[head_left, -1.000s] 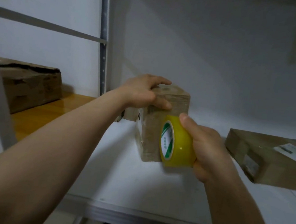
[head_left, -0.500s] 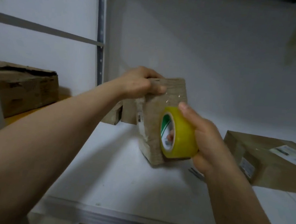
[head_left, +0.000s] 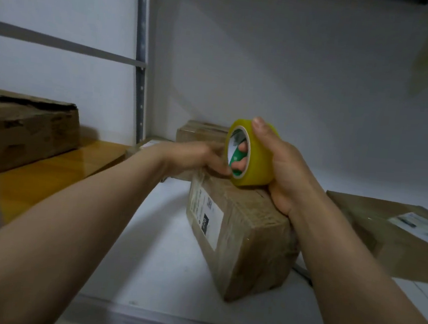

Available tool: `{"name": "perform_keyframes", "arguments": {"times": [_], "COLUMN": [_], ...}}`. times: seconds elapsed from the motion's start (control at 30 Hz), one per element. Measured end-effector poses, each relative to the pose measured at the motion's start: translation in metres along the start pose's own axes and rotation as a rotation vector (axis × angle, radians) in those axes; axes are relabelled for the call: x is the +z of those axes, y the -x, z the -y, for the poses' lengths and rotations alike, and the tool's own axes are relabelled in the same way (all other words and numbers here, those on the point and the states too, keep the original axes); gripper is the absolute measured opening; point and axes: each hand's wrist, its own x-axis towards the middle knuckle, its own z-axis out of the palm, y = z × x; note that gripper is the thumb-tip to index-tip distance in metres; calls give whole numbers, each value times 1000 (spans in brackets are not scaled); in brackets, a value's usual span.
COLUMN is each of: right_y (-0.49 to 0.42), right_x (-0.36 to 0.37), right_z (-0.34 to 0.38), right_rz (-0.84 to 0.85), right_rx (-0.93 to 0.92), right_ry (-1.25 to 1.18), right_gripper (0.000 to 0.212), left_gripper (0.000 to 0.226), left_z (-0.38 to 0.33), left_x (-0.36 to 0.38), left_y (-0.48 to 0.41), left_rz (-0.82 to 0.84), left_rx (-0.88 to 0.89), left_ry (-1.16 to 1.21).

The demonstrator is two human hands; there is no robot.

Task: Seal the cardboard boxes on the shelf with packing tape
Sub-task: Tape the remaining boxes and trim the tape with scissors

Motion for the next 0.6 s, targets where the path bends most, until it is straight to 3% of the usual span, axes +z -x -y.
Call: {"name": "perform_keyframes", "arguments": {"times": [0.03,0.13,0.17,0.33,0.47,0.6], "right_y": [2,10,15,54,86,117], "right_x": [-2,-12,-14,-23,-42,-58], "right_z": [0,3,8,44,62,48], "right_rz": [-23,-139,-148,-24,3,-3], "right_rx": [-15,-34,-36,-63,-73,11], "right_ry": [-38,-114,-99,47,114,215], "right_gripper": [40,24,21,23,50,48], "left_gripper": [38,102,109,83,61,55], "left_z": [4,21,23,17,8,-2], "left_x": [0,-1,-1,6,9,14], "left_y": [-3,-7,-8,2,7,14], "left_rz": [1,-15,-12,10,1,-7], "left_rx": [-5,-69,-83,-102,-151,-176], "left_ry": [-78,-166,-151,-91,-115,-142]}}
